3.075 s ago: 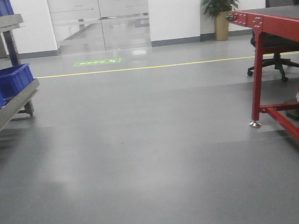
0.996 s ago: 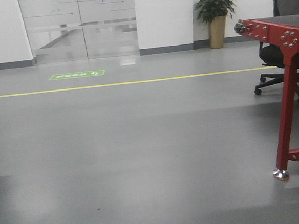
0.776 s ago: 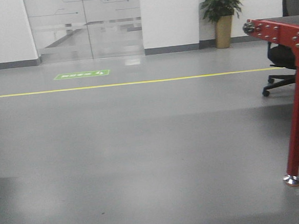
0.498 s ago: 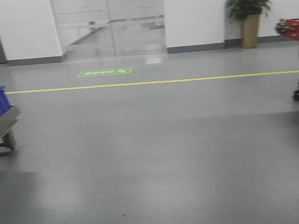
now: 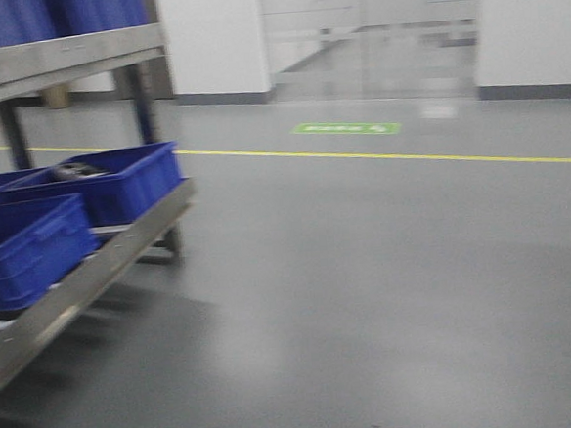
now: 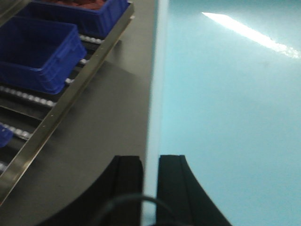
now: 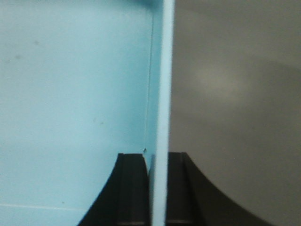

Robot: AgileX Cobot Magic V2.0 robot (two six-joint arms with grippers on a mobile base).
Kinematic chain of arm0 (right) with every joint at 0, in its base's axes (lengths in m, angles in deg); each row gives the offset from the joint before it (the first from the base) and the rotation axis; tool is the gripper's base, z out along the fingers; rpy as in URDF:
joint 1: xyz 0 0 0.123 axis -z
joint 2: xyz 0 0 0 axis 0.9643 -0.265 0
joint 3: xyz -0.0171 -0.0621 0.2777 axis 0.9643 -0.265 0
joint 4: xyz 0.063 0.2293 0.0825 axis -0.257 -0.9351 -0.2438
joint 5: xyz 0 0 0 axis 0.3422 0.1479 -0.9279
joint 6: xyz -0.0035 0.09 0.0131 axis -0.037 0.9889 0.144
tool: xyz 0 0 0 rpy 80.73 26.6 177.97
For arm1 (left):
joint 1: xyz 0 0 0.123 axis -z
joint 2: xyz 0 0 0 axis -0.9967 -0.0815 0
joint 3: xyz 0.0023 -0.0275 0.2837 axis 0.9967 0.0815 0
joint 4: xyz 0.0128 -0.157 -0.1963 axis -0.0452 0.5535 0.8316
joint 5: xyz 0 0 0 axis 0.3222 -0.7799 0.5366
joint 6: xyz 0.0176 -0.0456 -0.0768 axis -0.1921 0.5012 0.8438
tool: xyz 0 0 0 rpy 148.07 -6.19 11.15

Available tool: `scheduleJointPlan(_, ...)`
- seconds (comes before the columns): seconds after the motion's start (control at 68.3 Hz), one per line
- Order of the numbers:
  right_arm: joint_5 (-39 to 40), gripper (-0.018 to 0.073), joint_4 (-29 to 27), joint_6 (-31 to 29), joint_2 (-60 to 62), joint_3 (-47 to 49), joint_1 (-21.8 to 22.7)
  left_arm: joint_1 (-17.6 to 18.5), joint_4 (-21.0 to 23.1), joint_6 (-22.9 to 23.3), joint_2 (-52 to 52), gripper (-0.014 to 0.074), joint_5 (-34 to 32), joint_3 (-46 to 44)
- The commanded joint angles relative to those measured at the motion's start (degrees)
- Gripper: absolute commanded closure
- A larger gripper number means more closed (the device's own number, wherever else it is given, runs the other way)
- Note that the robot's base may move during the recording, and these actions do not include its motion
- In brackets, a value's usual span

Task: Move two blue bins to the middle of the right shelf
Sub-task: 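Drive the base up to the next shelf of blue bins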

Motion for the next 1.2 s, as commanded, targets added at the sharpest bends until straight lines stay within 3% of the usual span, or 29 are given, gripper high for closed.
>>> scheduleJointPlan(0.0,5.0,0.0724,0.28,-0.34,1.22,1.15,-0.31,0.0,-2.38,0.37,0.93,0.0707,-4.71,-0.82)
scheduleJointPlan(1.186,5.36,0.0724,0.28,-0.34,1.22,1.15,-0.31,0.0,-2.38,0.37,0.93,0.0707,-4.71,-0.82)
